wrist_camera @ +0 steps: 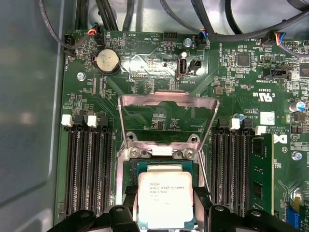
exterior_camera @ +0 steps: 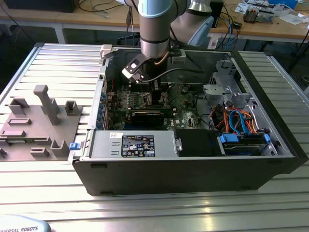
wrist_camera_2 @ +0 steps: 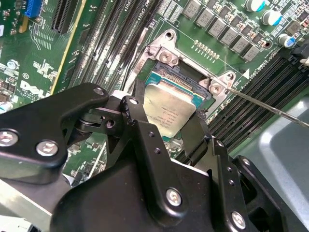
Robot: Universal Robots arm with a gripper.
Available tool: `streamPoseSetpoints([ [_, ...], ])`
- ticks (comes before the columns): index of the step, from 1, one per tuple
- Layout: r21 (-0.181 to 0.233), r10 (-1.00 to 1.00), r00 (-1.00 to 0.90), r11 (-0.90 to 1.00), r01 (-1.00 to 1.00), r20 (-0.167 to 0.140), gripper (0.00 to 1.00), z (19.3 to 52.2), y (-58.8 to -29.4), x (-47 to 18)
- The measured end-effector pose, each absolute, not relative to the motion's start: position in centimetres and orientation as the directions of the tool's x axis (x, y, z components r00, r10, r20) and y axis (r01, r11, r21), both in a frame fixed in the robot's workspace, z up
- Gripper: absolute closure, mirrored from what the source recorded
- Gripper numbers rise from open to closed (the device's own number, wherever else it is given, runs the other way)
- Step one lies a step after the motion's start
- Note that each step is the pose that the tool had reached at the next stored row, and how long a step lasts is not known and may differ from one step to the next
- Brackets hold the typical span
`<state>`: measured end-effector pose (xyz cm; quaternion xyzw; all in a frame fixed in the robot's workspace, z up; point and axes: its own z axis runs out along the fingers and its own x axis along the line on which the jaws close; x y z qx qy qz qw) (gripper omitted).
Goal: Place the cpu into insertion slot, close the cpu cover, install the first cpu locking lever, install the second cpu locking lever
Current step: 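Place the cpu into insertion slot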
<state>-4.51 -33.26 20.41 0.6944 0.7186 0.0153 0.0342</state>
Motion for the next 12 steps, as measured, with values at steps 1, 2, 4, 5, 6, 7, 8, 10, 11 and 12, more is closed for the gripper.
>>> streamPoseSetpoints([
  [1,0.069,0.999,-0.033,0.035,0.997,-0.028,0.46,20.39,-33.25,-4.54],
  [2,0.069,0.999,-0.032,0.034,0.997,-0.028,0.46,20.36,-33.23,-4.59],
  [4,0.070,0.999,-0.027,0.029,0.997,-0.028,0.46,20.28,-33.21,-4.70],
  [5,0.070,0.999,-0.017,0.019,0.997,-0.028,0.46,20.23,-33.21,-4.71],
  [6,0.070,1.000,-0.006,0.008,0.998,-0.028,0.46,20.19,-33.21,-4.71],
  [7,0.070,1.000,0.004,-0.002,0.998,-0.028,0.46,20.16,-33.21,-4.72],
  [8,0.069,1.000,0.011,-0.009,0.998,-0.028,0.46,20.13,-33.22,-4.72],
  [10,0.070,1.000,0.012,-0.010,0.998,-0.028,0.46,20.10,-33.19,-4.72],
  [11,0.070,1.000,0.012,-0.010,0.998,-0.028,0.46,20.08,-33.17,-4.72],
  [12,0.070,1.000,0.012,-0.010,0.998,-0.028,0.46,20.07,-33.15,-4.72],
])
